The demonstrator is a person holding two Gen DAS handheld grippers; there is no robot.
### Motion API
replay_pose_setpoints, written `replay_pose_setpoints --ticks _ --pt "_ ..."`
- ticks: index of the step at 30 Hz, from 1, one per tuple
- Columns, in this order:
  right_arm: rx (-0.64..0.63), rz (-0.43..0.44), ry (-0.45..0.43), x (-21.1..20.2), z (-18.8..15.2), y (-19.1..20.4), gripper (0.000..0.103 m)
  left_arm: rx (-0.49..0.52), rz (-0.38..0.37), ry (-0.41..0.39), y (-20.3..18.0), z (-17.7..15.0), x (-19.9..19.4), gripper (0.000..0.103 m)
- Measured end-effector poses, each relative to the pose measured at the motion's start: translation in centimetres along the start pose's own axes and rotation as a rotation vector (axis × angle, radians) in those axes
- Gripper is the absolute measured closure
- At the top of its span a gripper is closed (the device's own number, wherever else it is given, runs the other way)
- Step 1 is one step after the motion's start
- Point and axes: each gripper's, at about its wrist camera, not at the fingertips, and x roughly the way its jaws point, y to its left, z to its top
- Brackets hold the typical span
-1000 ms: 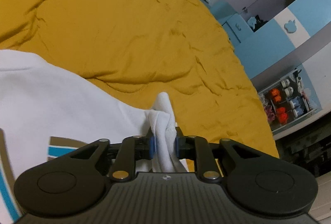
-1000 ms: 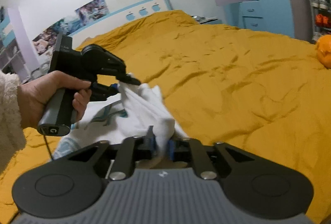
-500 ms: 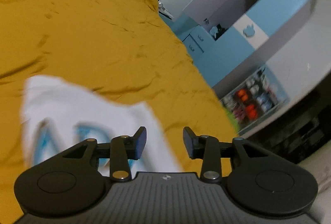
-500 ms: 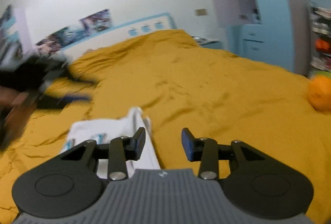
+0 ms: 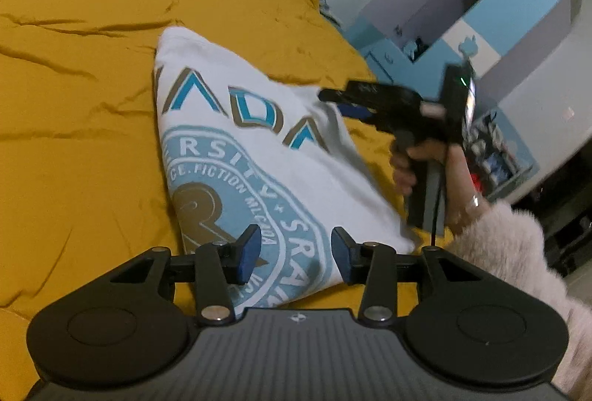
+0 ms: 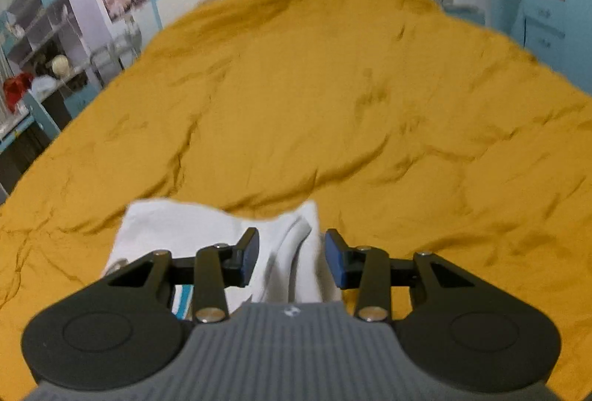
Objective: Fold small clothes
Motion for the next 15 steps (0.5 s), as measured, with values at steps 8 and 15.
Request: replay_pose_setpoints --ticks 8,15 --pt "-0.026 -0.059 -0.010 2.1 -0.7 0.1 0.094 -0.042 -0.015 0.015 1.4 -1.6 0.7 0.052" --pt "0.034 -0.022 -0.012 1.6 -0.9 -2.1 0.082 -0.030 -0.029 0.025 1.9 -1.6 1.0 0.052"
